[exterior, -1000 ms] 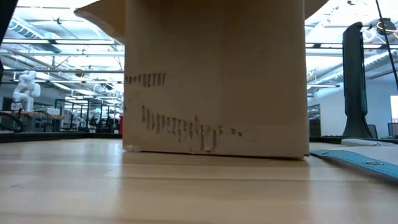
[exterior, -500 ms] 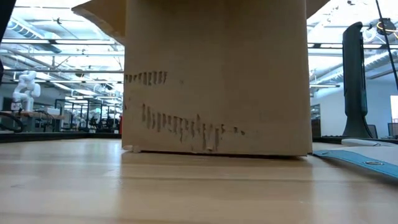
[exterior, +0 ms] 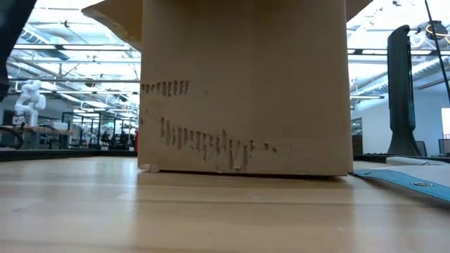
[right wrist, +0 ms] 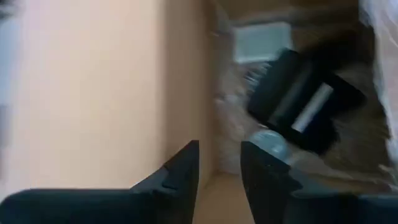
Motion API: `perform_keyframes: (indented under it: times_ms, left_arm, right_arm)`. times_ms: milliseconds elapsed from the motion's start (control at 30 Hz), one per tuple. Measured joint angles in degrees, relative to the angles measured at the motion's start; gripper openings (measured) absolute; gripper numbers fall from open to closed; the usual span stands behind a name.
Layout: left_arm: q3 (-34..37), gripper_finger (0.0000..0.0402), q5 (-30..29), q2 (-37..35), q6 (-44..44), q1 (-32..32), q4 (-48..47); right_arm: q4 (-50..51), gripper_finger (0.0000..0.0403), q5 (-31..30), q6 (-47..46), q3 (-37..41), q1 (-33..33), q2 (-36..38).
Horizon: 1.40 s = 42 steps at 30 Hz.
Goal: Unpack boxes
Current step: Open the cardboard box using the gray cutter
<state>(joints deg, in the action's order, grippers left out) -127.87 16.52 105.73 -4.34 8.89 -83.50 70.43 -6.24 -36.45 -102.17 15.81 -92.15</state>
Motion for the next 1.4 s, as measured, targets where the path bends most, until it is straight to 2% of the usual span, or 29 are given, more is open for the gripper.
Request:
perform_keyframes:
  times_ms: [133,233,400,500,533,600,733,833,967,1033,1267,1333,1400]
  left_arm:
    - [6.74,0.0264,4.18,0.04,0.62,1.09,1.37]
    - [11.38,0.0222,6.34,0.04,0.76,1.67,3.28]
    - [16.95,0.0105,6.84,-0.45,0.57,2.45,10.23]
    - [17.67,0.0025,6.58,-0.33,0.97,2.44,13.77]
    - [17.61,0.0013,5.85,-0.33,1.73,2.21,14.91]
    - [17.26,0.0011,2.83,-0.31,3.46,1.35,15.17]
    - [16.08,0.0004,-9.63,-0.07,7.26,-2.11,13.58]
    - [14.32,0.0004,-13.61,0.24,8.98,-5.03,13.14]
    - [10.18,0.0004,-24.09,0.06,10.27,-8.9,13.07]
    - [7.68,0.0004,-26.53,-0.28,10.78,-10.45,12.44]
    - [-0.24,0.0004,-26.19,-0.83,6.88,-13.53,5.59]
    - [-1.37,0.0004,-21.97,-1.97,6.2,-14.64,3.29]
    - [-1.5,0.0004,-12.0,-3.54,6.86,-15.8,2.96]
  right_arm:
    - [-2.31,0.0086,-3.7,-1.95,3.23,2.5,0.11]
    - [-5.63,0.0059,-4.0,-2.11,4.92,4.12,0.05]
    - [-7.21,0.0008,-4.31,-2.03,5.68,4.72,0.07]
    - [-7.29,0.0005,-4.05,-1.84,5.69,4.71,0.07]
    - [-7.31,0.0005,-3.68,-1.81,5.71,4.6,0.07]
    - [-7.68,0.0003,-2.08,-1.58,5.71,4.1,0.07]
    - [-8.78,0.0001,-1.3,-1.47,5.68,3.69,0.07]
    - [-8.52,0.0001,-1.28,-0.56,5.68,3.07,0.07]
    - [-7.68,0.0001,0.33,-0.7,3.57,0.93,0.25]
    - [-7.43,0.0001,0.27,-0.77,2.13,-0.12,0.63]
    - [-4.86,0.0,1.73,-0.33,1.36,-2.21,1.38]
    - [-5.29,0.0,1.85,0.02,1.08,-1.38,2.5]
    - [-5.4,0.0,2.07,1.75,-0.43,0.03,3.4]
